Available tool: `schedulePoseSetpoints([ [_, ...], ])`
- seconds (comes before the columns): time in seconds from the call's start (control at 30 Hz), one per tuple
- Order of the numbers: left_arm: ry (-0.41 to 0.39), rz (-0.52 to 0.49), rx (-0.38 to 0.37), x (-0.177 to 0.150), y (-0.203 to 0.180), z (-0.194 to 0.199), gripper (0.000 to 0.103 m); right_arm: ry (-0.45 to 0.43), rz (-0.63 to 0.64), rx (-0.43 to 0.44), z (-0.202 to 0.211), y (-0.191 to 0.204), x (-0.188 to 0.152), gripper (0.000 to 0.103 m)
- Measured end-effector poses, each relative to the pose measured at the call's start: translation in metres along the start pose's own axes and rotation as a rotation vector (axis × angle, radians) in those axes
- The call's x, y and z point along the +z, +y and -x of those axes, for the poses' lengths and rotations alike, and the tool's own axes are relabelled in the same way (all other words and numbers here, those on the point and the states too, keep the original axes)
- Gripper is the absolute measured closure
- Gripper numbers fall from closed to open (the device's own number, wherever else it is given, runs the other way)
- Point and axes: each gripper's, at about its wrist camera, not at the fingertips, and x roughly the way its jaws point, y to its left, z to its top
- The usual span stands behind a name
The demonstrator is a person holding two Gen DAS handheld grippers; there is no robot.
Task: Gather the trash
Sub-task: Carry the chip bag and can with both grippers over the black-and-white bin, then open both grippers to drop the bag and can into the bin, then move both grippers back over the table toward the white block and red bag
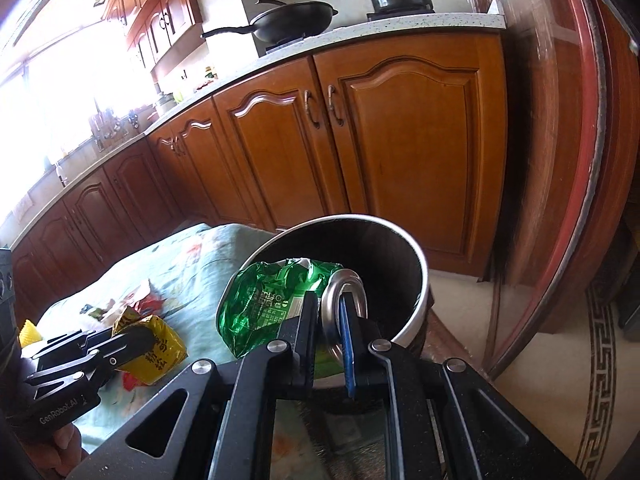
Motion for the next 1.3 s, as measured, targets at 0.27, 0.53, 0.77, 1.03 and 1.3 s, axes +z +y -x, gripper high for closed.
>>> schedulePoseSetpoints([
  [0.27,0.042,-0.036,0.008,0.030,-0.012,-0.055,0.081,0.028,0.043,-0.037,-0.027,-0.015,0.016,0.092],
  [0.53,0.088,-0.041,0.012,0.043,-0.012,-0.092,0.080,0.078,0.082,-0.042,-0.049,-0.020,0.019,0.092],
  [0.77,0.097,-0.039,0.030,0.043,-0.016,-0.103,0.064,0.110,0.077,-0.051,-0.063,-0.027,0.022,0.092],
  [1.03,0.059,-0.020,0.030,0.031,-0.015,-0.076,0.035,0.080,-0.006,0.000,-0.054,-0.039,0.021,0.056],
  [1.3,-0.038,-0.007,0.033,-0.008,-0.007,-0.014,0.024,0.018,-0.095,0.060,-0.023,-0.034,-0.003,0.026],
])
